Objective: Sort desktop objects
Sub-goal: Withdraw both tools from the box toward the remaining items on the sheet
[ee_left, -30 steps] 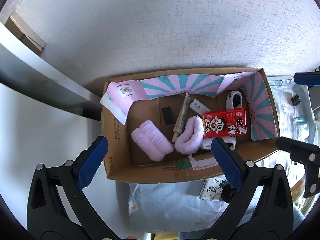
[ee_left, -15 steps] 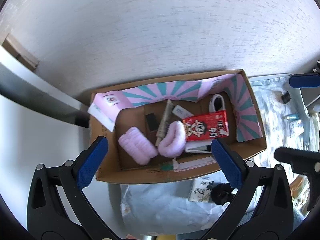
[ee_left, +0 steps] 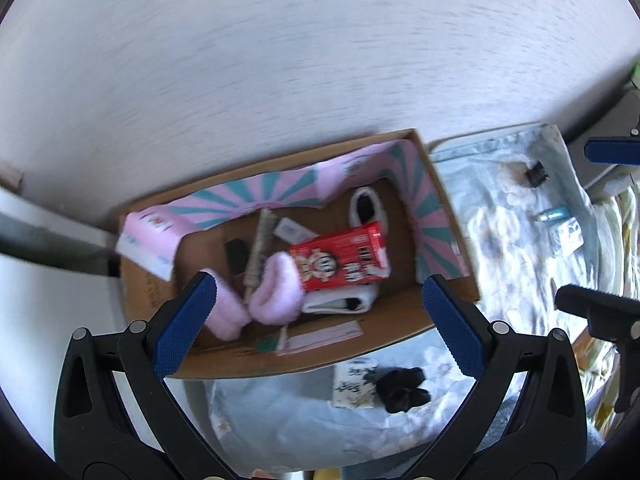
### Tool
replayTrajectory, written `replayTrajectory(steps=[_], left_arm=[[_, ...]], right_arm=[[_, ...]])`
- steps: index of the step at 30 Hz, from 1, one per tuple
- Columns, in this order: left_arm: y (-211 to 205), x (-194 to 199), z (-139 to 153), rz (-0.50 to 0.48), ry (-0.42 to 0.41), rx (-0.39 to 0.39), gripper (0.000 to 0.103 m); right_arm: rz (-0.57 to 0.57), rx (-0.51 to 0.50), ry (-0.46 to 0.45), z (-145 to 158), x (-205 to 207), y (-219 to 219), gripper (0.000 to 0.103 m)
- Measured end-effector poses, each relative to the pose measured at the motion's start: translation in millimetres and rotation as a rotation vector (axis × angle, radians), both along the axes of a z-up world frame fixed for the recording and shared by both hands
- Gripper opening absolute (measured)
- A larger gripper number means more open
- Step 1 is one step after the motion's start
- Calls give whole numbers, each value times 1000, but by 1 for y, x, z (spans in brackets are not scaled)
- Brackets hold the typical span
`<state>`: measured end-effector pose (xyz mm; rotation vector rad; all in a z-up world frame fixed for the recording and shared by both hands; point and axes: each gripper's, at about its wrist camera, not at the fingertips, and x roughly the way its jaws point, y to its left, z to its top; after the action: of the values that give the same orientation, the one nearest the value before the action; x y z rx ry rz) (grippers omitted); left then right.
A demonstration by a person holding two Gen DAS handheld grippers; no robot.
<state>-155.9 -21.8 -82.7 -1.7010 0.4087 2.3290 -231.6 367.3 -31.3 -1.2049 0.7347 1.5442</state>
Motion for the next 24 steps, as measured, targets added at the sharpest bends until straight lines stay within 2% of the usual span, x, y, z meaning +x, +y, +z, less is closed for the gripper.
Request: replayTrajectory(steps=[4,7,9,13,15,17,20,24], left_arm=[[23,-3,-1,-21,-13,6,103],[46,3,8,-69,66,0,103],[69,8,14,-134,113,-16,103],[118,14,10,-245,151,-77,103],[138,14,3,-282,132,-72,103],[159,13,-7,-312,78,-38,103],[183,18,-21,-358,29,-4,103],[220,28,-46,-445,2,-15,103]], right_arm=[[-48,-5,-4,0,22,-14,102],[-101,6,1,4,44,-28,102],[-140,11,6,5,60,-37,102],[-221,19,9,5,93,-58,102],[-265,15,41,2,110,-67,102],[-321,6,72,-3,129,-78,102],[-396,-16,80,-16,153,-97,102],[-462,-20,82,-33,177,-122,102]])
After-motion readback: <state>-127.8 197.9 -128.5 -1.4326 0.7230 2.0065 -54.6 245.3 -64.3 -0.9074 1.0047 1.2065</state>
